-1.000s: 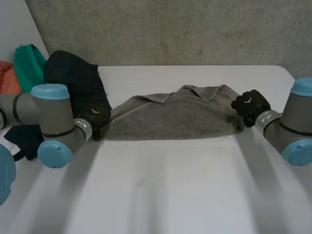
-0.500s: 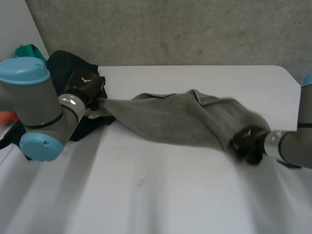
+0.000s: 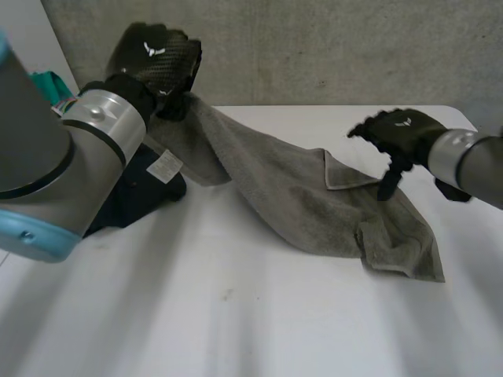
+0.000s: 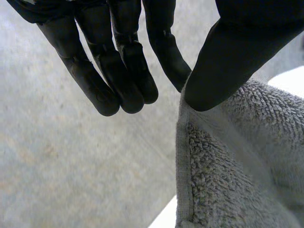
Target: Fold the laundry.
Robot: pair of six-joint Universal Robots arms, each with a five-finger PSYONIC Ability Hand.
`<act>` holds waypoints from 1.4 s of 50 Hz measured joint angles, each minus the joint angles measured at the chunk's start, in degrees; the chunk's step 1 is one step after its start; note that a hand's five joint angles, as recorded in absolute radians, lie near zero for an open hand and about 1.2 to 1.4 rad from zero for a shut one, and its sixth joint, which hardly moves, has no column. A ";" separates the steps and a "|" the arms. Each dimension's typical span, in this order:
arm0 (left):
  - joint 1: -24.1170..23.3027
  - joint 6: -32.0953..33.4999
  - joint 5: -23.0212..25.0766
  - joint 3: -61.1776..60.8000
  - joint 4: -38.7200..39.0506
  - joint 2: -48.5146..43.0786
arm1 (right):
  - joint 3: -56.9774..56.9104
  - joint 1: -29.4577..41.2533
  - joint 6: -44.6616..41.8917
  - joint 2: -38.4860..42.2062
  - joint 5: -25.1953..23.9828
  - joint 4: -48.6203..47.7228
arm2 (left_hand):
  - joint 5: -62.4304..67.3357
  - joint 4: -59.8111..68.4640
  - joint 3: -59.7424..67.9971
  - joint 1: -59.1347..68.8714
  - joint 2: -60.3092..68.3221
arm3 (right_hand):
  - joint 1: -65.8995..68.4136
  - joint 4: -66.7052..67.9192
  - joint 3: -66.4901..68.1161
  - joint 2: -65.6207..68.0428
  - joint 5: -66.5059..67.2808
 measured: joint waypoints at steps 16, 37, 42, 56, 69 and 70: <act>-2.62 0.36 4.27 -10.48 1.92 12.83 | -19.81 8.13 -0.39 25.40 -2.78 -15.79 | 0.00 0.01 0.00 0.00 0.00 | 0.00 0.00 0.00 0.00 0.00; 2.08 0.18 5.22 -13.58 7.09 14.42 | -45.34 10.64 6.64 36.81 8.53 -27.66 | 0.00 0.01 0.00 0.00 0.05 | 51.59 56.47 56.05 55.56 52.19; 3.65 0.33 3.12 -7.99 7.29 10.72 | -48.19 7.97 7.54 30.60 13.36 -33.24 | 0.00 0.02 0.06 0.00 0.10 | 51.59 56.49 56.06 55.56 52.19; 3.93 1.32 -3.93 5.04 5.27 -1.74 | -17.68 3.78 11.44 5.48 6.12 -35.71 | 0.00 0.02 0.06 0.00 0.12 | 51.59 56.51 56.06 55.56 52.19; 3.95 2.04 -2.29 -16.60 11.31 -4.78 | 13.00 -1.36 9.98 3.58 0.18 -36.43 | 0.00 0.02 0.06 0.00 0.12 | 51.59 56.57 56.32 55.56 52.20; 4.05 2.24 -2.10 -18.14 12.40 -5.46 | 14.06 -1.60 9.64 4.36 0.12 -36.46 | 0.00 0.02 0.06 0.00 0.12 | 51.59 56.58 56.32 55.56 52.20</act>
